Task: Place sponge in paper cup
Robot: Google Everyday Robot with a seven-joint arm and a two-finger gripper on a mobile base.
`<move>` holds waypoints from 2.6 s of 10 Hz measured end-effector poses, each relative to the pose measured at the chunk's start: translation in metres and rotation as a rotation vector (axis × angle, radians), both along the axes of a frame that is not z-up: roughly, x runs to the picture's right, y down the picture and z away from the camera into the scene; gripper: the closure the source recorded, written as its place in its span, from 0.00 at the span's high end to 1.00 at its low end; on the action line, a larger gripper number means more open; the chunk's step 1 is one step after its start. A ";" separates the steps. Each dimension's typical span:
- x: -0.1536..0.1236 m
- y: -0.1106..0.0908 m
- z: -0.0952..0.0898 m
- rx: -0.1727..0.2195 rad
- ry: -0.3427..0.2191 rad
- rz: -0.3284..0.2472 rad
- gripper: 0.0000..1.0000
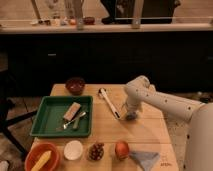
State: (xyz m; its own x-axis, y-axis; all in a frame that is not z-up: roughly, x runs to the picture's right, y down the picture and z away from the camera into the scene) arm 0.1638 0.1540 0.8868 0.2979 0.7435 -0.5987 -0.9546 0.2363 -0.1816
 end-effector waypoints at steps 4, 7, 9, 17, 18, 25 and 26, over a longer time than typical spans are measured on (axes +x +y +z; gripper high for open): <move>-0.003 -0.009 0.010 0.006 -0.006 -0.001 0.80; -0.006 -0.012 0.018 0.004 -0.008 -0.005 0.80; -0.006 -0.011 0.022 -0.002 -0.008 -0.001 0.80; -0.001 -0.006 0.019 0.012 -0.020 -0.005 0.12; 0.000 -0.006 0.018 0.014 -0.022 -0.006 0.03; 0.006 -0.005 0.008 0.025 -0.035 -0.013 0.00; 0.006 -0.006 0.005 0.032 -0.040 -0.017 0.00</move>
State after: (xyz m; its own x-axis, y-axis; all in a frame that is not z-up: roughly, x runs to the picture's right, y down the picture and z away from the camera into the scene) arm 0.1699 0.1477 0.8917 0.3342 0.7568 -0.5618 -0.9424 0.2589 -0.2119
